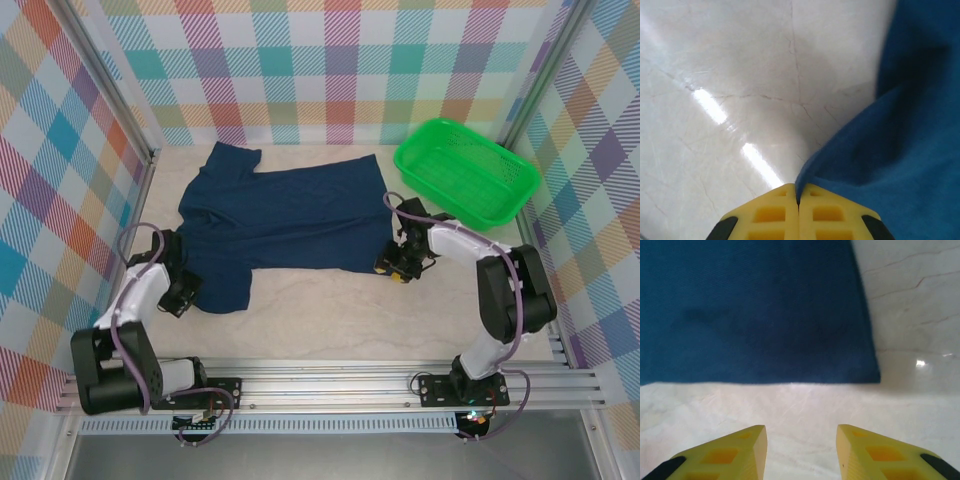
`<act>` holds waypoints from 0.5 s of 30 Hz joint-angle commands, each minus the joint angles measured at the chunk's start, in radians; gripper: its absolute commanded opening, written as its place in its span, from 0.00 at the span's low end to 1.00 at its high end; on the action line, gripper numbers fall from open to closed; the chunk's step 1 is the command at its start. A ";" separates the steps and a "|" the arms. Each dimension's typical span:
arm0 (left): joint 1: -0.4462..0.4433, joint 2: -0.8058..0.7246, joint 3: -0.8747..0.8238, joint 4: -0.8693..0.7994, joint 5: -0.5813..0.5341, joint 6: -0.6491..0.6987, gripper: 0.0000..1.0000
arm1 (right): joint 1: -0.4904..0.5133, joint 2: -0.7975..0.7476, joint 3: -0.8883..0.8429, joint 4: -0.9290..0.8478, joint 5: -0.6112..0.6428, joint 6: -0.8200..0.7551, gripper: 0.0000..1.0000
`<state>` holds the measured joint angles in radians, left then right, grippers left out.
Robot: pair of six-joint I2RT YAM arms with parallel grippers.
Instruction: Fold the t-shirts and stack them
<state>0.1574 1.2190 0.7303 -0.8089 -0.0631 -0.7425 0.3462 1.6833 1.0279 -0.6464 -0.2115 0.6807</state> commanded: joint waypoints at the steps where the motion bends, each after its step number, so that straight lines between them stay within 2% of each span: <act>1: -0.013 -0.105 -0.033 -0.065 -0.049 -0.141 0.00 | -0.008 0.049 0.036 -0.014 0.089 0.051 0.39; 6: -0.016 -0.107 -0.014 -0.091 -0.037 -0.140 0.00 | -0.038 0.088 0.065 -0.033 0.157 0.031 0.39; 10: -0.015 -0.131 -0.025 -0.081 -0.029 -0.140 0.00 | -0.039 0.098 0.069 -0.012 0.147 0.007 0.39; 15: -0.017 -0.128 -0.032 -0.073 -0.020 -0.136 0.00 | -0.038 0.144 0.083 0.000 0.110 0.005 0.31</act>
<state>0.1463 1.1038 0.7155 -0.8627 -0.0799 -0.8684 0.3065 1.7947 1.0950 -0.6422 -0.0853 0.6945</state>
